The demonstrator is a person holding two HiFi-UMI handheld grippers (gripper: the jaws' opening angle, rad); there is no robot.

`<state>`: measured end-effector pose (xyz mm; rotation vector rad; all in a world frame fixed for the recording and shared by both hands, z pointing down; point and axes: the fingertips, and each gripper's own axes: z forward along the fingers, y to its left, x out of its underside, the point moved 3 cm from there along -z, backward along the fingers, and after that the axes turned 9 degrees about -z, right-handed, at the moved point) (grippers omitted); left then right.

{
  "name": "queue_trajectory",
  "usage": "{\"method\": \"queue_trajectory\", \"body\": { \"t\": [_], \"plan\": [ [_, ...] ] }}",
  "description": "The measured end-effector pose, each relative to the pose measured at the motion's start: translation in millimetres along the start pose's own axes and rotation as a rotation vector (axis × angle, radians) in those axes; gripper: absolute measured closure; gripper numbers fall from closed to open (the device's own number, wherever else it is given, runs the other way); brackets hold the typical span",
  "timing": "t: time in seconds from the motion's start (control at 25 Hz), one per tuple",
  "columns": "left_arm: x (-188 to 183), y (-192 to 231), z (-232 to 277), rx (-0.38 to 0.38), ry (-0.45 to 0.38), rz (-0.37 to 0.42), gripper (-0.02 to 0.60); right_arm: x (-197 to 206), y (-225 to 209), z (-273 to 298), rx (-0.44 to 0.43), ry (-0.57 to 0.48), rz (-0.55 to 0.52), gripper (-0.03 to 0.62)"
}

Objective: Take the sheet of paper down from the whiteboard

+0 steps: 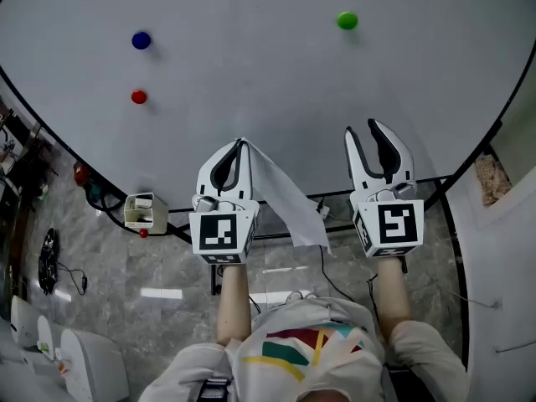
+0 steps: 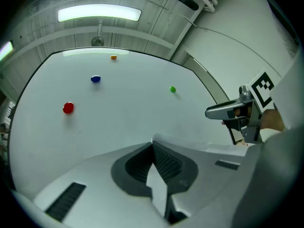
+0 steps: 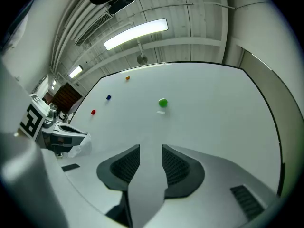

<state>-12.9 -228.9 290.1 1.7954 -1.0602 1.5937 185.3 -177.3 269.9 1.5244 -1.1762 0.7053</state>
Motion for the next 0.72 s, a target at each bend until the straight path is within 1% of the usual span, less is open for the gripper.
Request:
{"method": "queue_trajectory", "body": {
  "t": [0.44,0.72],
  "plan": [
    [-5,3,7,0.007,-0.004,0.020,0.538,-14,6,13,-0.024,-0.042,-0.018,0.453],
    [-5,13,7,-0.006,-0.001,0.027,0.538,-17,7,20,-0.030,-0.049,-0.030,0.453]
  ]
}}
